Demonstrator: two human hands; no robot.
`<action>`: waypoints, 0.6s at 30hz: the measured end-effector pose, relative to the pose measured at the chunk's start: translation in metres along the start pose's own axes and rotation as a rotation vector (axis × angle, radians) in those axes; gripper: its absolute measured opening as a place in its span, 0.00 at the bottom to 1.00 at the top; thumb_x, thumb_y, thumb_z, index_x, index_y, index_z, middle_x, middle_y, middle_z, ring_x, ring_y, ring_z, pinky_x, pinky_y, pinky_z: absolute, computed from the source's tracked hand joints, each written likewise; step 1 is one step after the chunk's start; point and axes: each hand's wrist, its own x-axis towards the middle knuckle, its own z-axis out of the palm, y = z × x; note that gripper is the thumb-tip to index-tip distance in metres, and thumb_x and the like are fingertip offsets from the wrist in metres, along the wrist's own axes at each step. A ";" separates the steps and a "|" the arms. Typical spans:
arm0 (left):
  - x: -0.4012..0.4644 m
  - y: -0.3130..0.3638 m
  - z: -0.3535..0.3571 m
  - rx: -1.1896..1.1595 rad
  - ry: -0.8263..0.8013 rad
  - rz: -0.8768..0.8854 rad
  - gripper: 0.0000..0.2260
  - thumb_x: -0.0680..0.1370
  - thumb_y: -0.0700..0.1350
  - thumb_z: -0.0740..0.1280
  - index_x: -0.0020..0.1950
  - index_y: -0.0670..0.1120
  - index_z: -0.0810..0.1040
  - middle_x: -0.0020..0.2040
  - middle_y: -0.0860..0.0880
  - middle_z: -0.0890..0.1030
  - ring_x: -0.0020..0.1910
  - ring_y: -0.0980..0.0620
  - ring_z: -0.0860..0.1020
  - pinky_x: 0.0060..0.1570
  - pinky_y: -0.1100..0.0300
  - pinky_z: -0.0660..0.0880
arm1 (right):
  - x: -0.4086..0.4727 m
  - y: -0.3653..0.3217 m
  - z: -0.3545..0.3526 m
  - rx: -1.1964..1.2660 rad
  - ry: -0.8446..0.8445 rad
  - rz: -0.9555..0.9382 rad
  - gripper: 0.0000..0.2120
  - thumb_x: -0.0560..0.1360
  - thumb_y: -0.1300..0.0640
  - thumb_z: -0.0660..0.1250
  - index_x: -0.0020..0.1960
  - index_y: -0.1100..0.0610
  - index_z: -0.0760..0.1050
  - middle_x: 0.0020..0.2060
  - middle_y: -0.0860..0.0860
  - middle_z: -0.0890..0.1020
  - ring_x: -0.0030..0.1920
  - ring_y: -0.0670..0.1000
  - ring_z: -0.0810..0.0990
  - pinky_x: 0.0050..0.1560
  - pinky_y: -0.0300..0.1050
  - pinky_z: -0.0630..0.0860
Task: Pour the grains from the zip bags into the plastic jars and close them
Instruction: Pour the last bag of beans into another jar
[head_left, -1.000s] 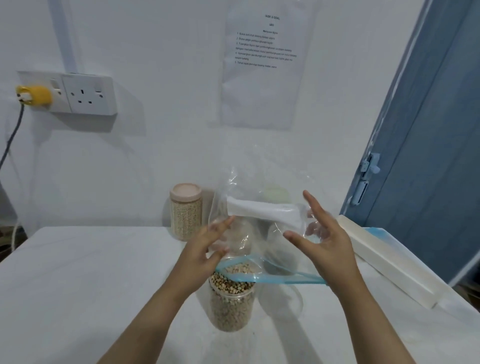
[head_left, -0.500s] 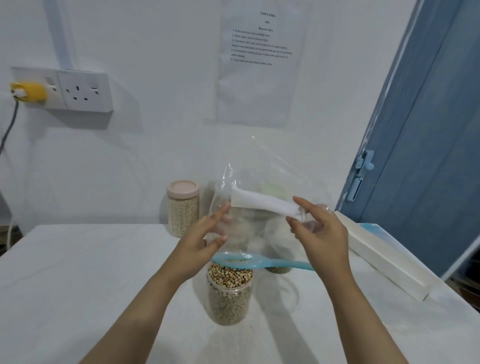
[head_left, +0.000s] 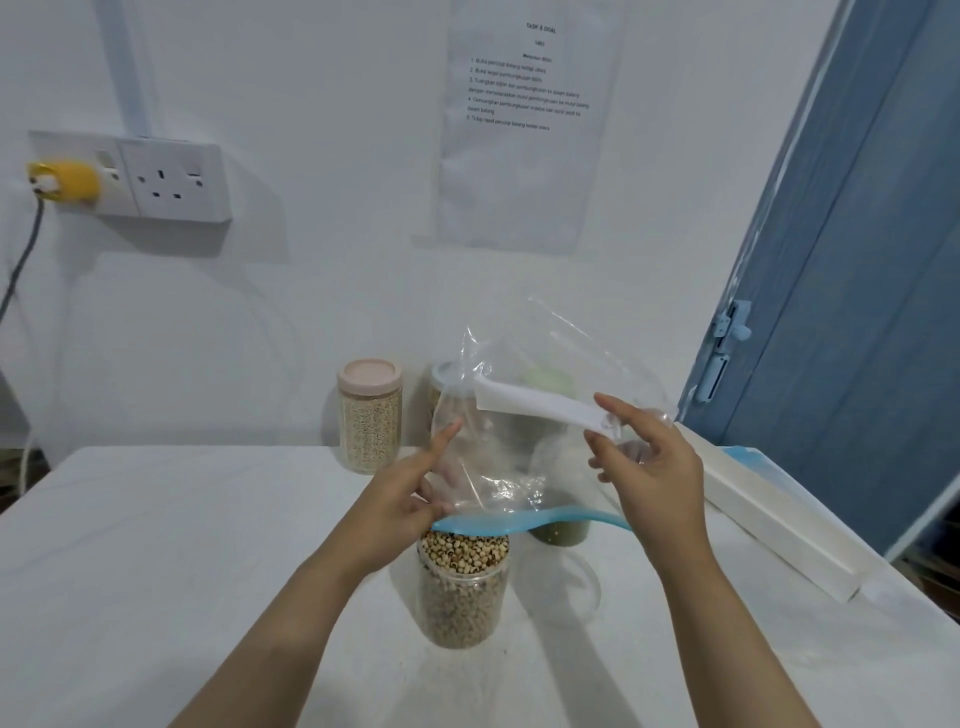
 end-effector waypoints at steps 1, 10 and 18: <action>0.000 -0.001 0.000 0.016 0.001 0.003 0.43 0.75 0.34 0.72 0.70 0.77 0.57 0.49 0.50 0.78 0.41 0.55 0.78 0.52 0.59 0.79 | 0.000 0.001 0.000 0.005 0.001 -0.006 0.19 0.74 0.61 0.73 0.57 0.40 0.80 0.49 0.49 0.79 0.38 0.54 0.82 0.36 0.38 0.79; -0.005 -0.004 0.001 0.002 -0.083 -0.006 0.40 0.78 0.29 0.63 0.76 0.68 0.57 0.58 0.69 0.75 0.56 0.60 0.78 0.56 0.65 0.75 | -0.008 0.003 0.001 -0.050 0.037 -0.024 0.21 0.74 0.60 0.74 0.58 0.36 0.79 0.46 0.50 0.79 0.42 0.55 0.82 0.47 0.47 0.81; 0.007 0.018 0.018 -0.107 0.214 0.097 0.25 0.79 0.40 0.69 0.72 0.60 0.69 0.57 0.54 0.74 0.51 0.61 0.77 0.52 0.69 0.74 | -0.009 0.003 -0.005 -0.259 0.083 -0.052 0.30 0.73 0.48 0.74 0.72 0.37 0.67 0.49 0.44 0.76 0.39 0.46 0.77 0.43 0.31 0.74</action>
